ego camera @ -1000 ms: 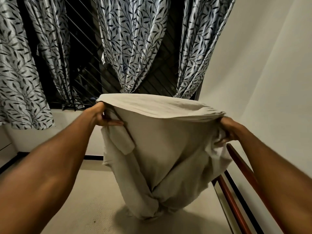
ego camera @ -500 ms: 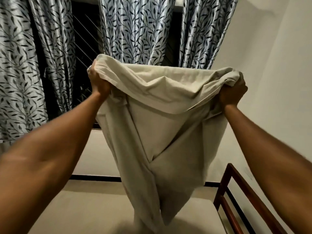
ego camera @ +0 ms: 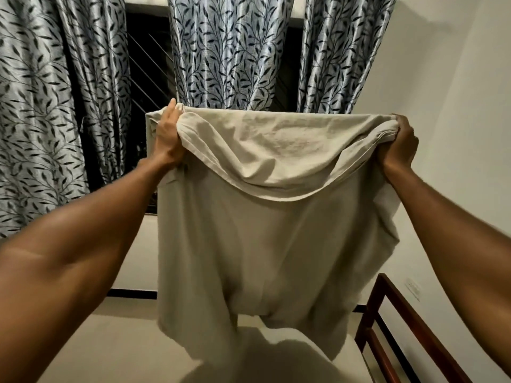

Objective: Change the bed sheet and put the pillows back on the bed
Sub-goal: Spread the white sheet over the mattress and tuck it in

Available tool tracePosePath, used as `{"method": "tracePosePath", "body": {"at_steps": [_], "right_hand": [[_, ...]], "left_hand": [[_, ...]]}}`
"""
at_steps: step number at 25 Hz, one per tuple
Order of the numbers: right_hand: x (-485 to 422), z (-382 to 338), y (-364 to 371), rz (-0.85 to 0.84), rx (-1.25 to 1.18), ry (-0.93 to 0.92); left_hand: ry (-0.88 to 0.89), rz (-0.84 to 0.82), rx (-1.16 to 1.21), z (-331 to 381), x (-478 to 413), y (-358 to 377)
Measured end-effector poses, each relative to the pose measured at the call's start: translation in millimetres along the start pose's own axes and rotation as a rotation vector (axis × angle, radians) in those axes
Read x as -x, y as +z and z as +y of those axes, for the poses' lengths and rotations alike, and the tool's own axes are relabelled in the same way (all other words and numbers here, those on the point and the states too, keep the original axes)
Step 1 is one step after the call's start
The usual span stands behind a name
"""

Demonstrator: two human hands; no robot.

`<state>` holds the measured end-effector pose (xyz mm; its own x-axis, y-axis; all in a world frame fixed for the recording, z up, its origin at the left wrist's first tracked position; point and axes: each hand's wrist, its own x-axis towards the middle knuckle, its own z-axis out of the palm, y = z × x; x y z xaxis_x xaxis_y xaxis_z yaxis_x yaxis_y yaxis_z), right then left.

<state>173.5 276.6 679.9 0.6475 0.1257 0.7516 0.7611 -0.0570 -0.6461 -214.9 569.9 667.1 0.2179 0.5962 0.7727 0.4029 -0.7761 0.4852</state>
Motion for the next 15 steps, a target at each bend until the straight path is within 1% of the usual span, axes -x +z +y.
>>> {"method": "tracePosePath", "body": {"at_steps": [1, 2, 6, 9, 12, 15], "right_hand": [[-2, -1, -4, -0.01, 0.01, -0.016], [-3, 0, -7, -0.019, 0.02, -0.022], [1, 10, -8, -0.065, 0.087, -0.002], [9, 32, -6, -0.185, 0.2, 0.142], [19, 65, -5, -0.312, 0.229, 0.299], [29, 96, -2, -0.405, 0.24, 0.512]], "left_hand": [[0.021, -0.04, -0.067, -1, -5, -2], [0.022, -0.059, -0.076, 1, -7, -4], [0.054, -0.056, -0.11, 0, -4, 6], [0.011, -0.095, -0.13, -9, 11, 25], [-0.128, -0.135, -0.157, -28, 28, 46], [-0.252, -0.212, -0.215, -51, 35, 71]]}}
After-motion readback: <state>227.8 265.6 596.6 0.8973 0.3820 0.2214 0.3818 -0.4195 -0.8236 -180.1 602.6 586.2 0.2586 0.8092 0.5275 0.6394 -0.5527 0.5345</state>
